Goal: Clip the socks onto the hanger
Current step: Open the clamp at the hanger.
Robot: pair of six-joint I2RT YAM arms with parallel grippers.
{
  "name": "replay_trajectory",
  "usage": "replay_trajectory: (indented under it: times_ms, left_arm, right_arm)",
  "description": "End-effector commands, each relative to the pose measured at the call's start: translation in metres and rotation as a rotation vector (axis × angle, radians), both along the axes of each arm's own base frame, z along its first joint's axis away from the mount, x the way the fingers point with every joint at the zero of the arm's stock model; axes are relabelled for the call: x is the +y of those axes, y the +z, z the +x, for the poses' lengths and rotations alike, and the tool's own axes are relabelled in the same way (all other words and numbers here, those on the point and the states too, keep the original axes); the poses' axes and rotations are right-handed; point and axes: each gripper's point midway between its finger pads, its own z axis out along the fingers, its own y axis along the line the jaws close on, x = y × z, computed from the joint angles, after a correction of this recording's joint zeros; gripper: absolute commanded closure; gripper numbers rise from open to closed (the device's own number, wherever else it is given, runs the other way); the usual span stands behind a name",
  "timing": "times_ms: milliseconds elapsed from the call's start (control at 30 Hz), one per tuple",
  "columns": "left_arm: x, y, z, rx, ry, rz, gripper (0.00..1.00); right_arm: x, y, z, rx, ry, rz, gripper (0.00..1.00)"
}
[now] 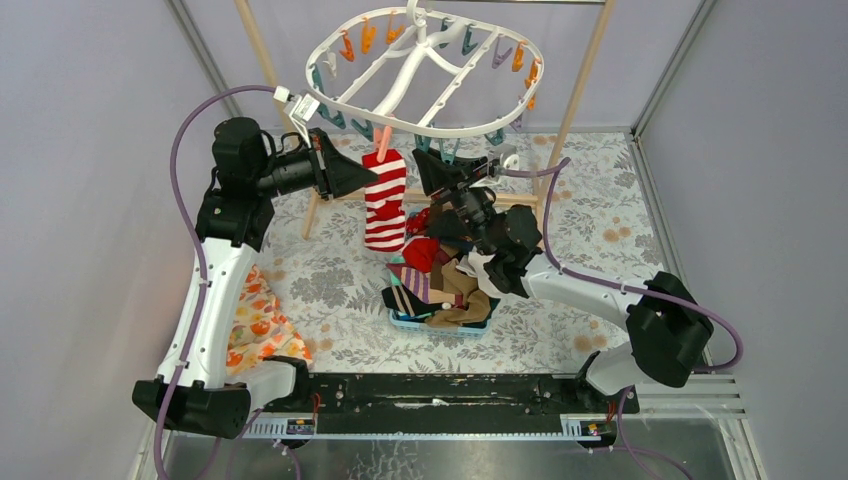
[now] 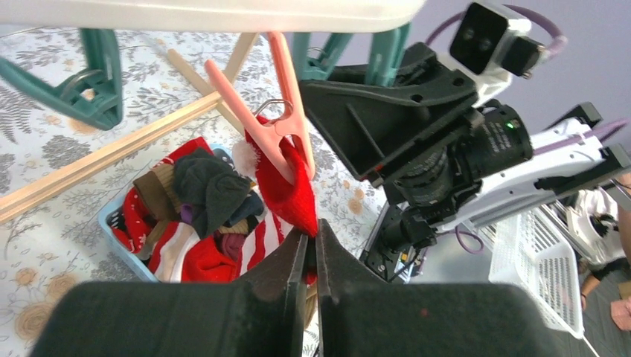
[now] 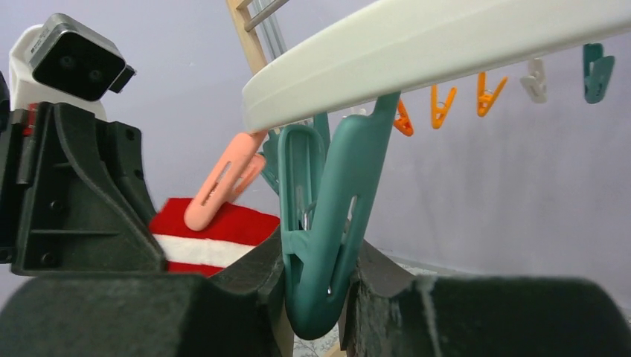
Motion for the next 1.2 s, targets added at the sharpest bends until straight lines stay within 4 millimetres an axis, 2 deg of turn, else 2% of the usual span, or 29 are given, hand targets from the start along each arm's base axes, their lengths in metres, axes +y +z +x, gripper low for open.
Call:
replay_trajectory:
  times_ms: [0,100,167,200,267,367,467,733,867,1167]
  left_arm:
    - [0.012,0.007,0.017,-0.046,0.141,0.049,0.68]
    - [0.025,0.002,0.033,-0.045,0.259,0.095,0.57]
    - [0.033,0.001,0.040,-0.053,0.318,0.122,0.42]
    - [0.036,0.002,0.040,-0.059,0.333,0.131,0.39]
    - [0.034,0.008,0.033,-0.083,0.308,0.134,0.35]
    - [0.023,0.021,0.013,-0.115,0.203,0.106,0.27]
    - [0.019,0.030,0.002,-0.128,0.157,0.088,0.25]
    - [0.019,0.055,-0.002,-0.185,0.163,0.078,0.21]
    - [0.008,0.057,-0.005,-0.159,0.105,0.048,0.21]
    - [-0.015,0.064,0.008,-0.134,0.018,-0.039,0.22]
  right_arm:
    - [-0.009,0.042,-0.017,-0.089,-0.009,0.049,0.98]
    - [-0.004,0.043,-0.017,-0.085,-0.005,0.040,1.00]
    - [0.002,0.043,-0.018,-0.082,-0.001,0.025,1.00]
    - [0.005,0.043,-0.018,-0.081,0.003,0.017,1.00]
    - [0.011,0.043,-0.019,-0.079,0.007,0.003,1.00]
    - [0.019,0.042,-0.022,-0.079,0.017,-0.011,1.00]
    - [0.024,0.042,-0.022,-0.075,0.024,-0.019,1.00]
    - [0.037,0.039,-0.024,-0.061,0.044,-0.036,1.00]
    - [0.039,0.035,-0.023,-0.051,0.044,-0.040,1.00]
    - [0.040,0.034,-0.026,-0.043,0.056,-0.034,1.00]
